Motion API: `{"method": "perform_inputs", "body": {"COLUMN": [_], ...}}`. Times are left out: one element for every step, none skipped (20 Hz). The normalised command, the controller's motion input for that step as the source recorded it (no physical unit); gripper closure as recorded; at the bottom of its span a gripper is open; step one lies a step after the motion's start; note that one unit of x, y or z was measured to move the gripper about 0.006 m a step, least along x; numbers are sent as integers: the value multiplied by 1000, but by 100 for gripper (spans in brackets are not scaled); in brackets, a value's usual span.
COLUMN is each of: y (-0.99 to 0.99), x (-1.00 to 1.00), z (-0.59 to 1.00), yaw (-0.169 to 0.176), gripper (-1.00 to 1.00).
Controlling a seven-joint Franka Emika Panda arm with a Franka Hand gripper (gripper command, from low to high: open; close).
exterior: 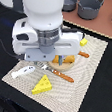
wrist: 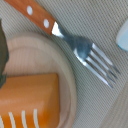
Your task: Interact with the objects in diverse but meaningful ways.
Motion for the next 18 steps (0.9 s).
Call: {"method": "perform_inputs", "body": {"y": [-331, -331, -340, -346, -360, -371, -380, -391, -394, -394, -394, -391, -400, -426, -489, -491, -434, -480], "x": [43, 46, 43, 31, 31, 43, 51, 54, 63, 74, 74, 69, 77, 97, 106, 123, 146, 151], "z": [94, 103, 97, 71, 49, 0, 0, 0, 0, 0, 0, 0, 0, 0, 0, 0, 0, 0], "yaw": [300, 297, 296, 296, 294, 290, 290, 290, 290, 292, 294, 295, 291, 285, 262, 190, 105, 87], "gripper": [-100, -100, -100, -100, -100, -100, -100, -100, -100, -100, -100, -100, -100, -100, -100, -100, -100, -100]}}
